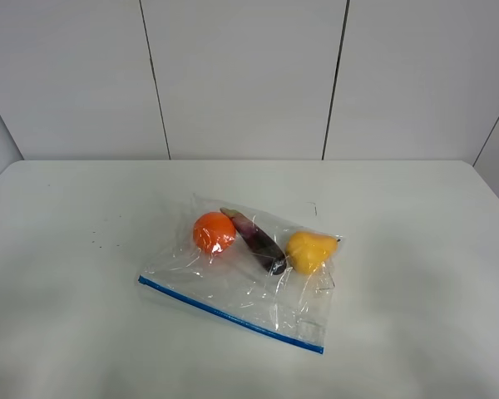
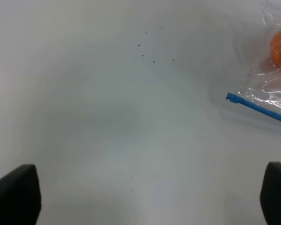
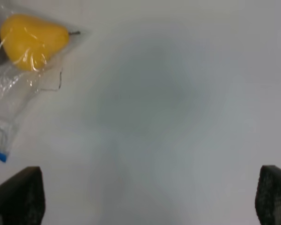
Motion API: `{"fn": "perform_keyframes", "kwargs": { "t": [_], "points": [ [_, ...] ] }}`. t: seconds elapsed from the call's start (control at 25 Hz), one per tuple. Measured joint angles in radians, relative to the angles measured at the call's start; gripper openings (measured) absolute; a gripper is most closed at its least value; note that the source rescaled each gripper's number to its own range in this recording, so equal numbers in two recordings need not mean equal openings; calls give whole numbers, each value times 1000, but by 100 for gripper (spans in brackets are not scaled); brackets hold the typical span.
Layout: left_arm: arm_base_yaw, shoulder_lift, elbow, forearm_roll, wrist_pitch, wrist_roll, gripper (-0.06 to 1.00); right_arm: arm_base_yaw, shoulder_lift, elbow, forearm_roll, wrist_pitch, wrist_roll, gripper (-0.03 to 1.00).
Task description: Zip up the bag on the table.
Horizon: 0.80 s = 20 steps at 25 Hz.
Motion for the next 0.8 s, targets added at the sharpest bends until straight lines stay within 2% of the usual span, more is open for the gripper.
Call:
{"fn": "perform_keyframes", "kwargs": {
  "t": [0.44,0.8],
  "points": [
    [0,0,0,0,0,0,97,0,-160,0,-33,1,64,100],
    [0,0,0,0,0,0,97,0,-164,0,-55,1,90,100]
  ]
}}
